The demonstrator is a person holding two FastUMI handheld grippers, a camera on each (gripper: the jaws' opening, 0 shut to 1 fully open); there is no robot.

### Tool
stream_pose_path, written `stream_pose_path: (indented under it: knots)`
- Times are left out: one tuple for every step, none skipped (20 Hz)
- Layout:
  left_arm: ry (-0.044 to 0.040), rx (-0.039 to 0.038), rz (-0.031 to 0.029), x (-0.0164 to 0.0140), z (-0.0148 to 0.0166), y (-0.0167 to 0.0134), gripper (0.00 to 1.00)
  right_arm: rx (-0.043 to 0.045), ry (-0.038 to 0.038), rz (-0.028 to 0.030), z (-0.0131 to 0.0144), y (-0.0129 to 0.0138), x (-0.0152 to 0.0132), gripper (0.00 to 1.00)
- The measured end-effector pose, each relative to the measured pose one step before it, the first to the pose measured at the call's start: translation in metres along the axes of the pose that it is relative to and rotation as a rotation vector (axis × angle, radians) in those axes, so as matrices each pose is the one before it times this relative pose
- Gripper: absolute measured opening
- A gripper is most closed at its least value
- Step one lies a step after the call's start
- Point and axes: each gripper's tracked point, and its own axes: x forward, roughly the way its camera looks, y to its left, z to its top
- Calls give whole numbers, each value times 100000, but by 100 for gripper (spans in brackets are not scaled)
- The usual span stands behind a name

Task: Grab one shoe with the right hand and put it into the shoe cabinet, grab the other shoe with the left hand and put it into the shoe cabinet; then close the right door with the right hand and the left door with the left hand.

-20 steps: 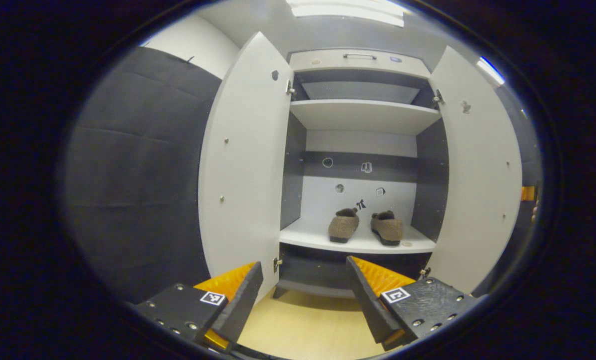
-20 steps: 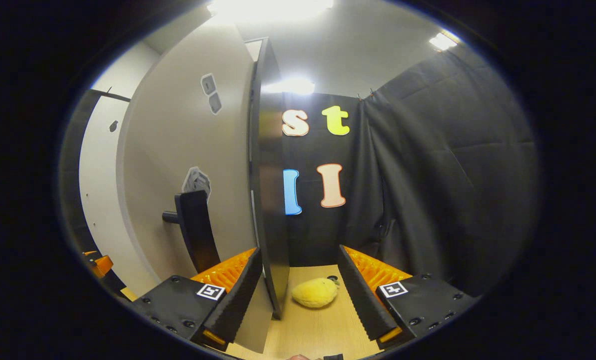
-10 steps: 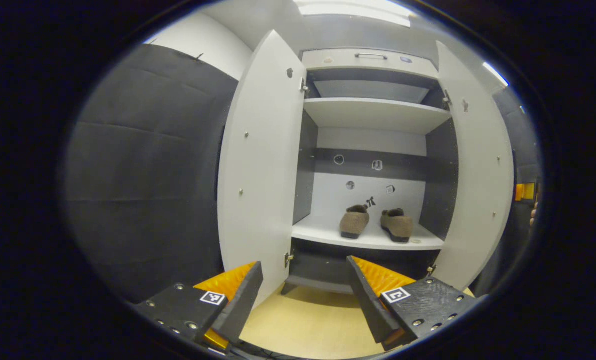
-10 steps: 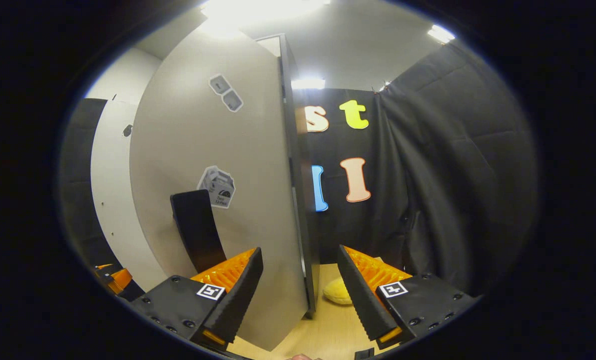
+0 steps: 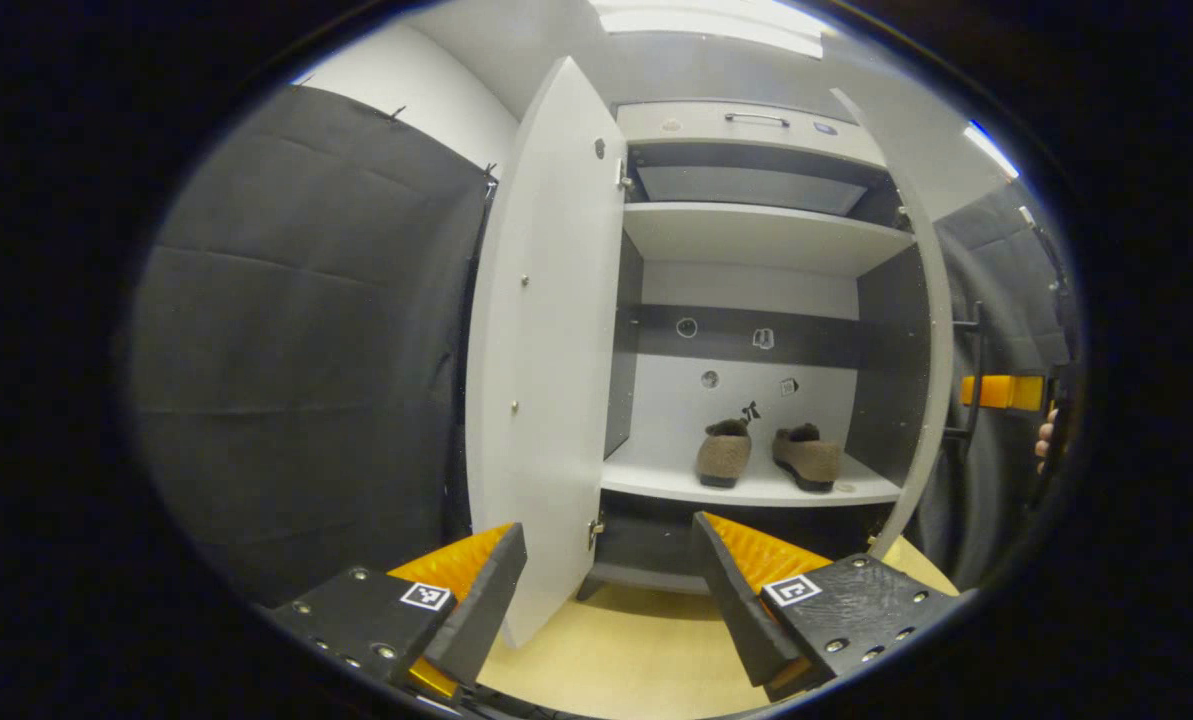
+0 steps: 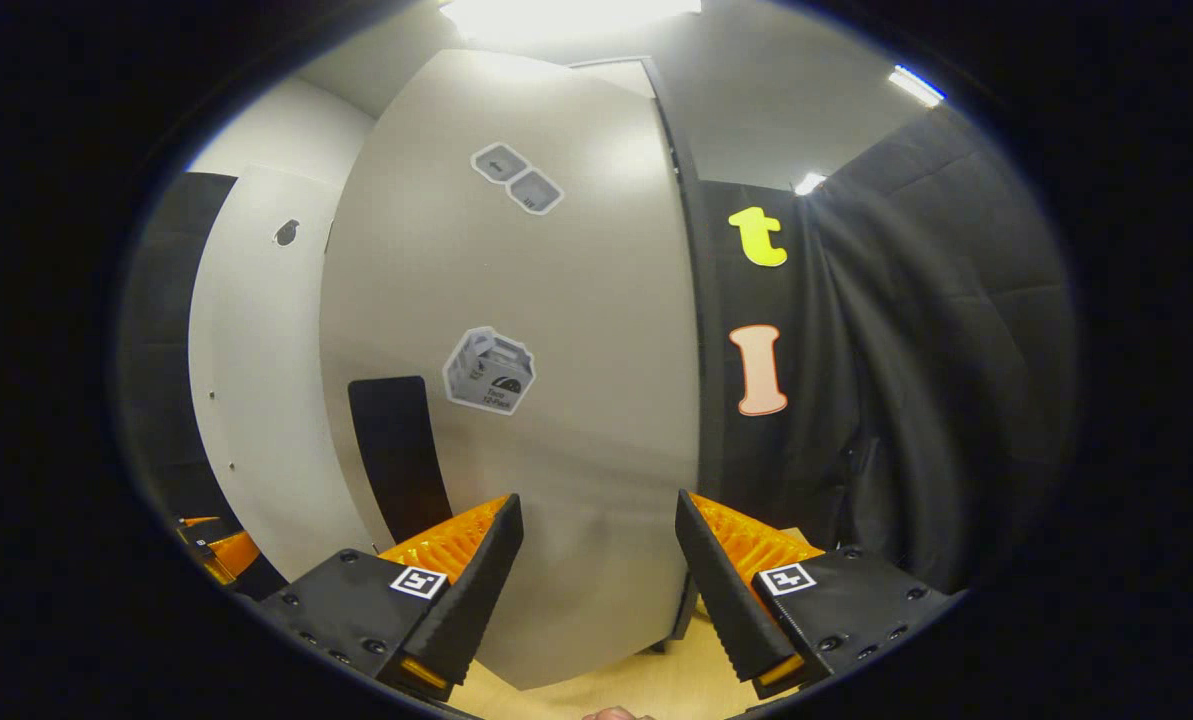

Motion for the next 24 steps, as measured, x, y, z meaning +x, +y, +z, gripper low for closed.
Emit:
stream_pose_path:
  knots:
    - [-741,-1209,-1372,145,433,303,100,1190,-5,968,29,644,415,93]
    - [-924,-681,-781,64,228,546,100,705,-142,-167,-94,389,25,93]
    - [-222,-148,270,-97,160,820,100,-158,68,-873,29,142,-50,93]
    - [356,-27,959,-154,-73,1029,100,-646,151,-1201,-203,1,56,93]
    - [-7,-311,1004,-295,-44,1120,96,-776,-410,-2294,-105,-150,122,92]
    - [-307,-341,620,-269,56,1110,100,-360,-530,-1292,-225,114,-119,97]
    - [-257,49,1259,-255,-48,1350,100,238,-153,-704,-318,178,-311,98]
    - [156,417,1025,-92,-49,1426,98,620,-582,-598,-247,164,-281,97]
    - [225,520,395,59,-127,1283,96,629,-716,-1130,-195,-48,-229,97]
    - [-597,877,1491,133,85,1416,96,545,228,-1190,-446,-120,-186,97]
    - [-1045,562,2170,217,393,1656,100,439,1188,-594,-552,140,-178,97]
    - [-690,-962,1056,224,528,1219,100,-84,1240,112,-483,214,-189,98]
    - [-580,-2026,-716,354,685,813,100,-686,539,-412,-304,107,-77,97]
    - [-557,-1829,-752,400,714,982,100,-883,206,-1086,-167,-30,-116,92]
    - [-595,-1180,-359,495,833,976,96,-619,76,-854,-173,62,-76,97]
    - [-789,-699,-115,570,823,1010,92,-312,225,-709,-211,167,-1,92]
    - [-974,-561,-980,843,650,818,96,-99,244,-613,-213,120,-157,92]
    - [-964,-925,-1970,738,912,564,96,91,131,-861,-265,-14,-222,92]
    - [-178,-1388,-3177,818,530,134,100,140,91,-952,-290,26,-199,92]
    - [-565,-1158,-3049,917,672,142,96,452,692,-851,-372,-39,-216,92]
    - [-1197,-643,-2500,1120,759,278,96,747,1091,-1009,-458,-37,-215,92]
    - [-928,-331,-1685,934,594,419,96,919,973,-893,-480,-51,-287,92]
    - [-417,-560,-1608,984,589,422,100,734,894,-834,-440,-57,-149,92]
    - [-80,-161,-1796,737,353,226,100,218,815,-751,-387,-108,-292,92]
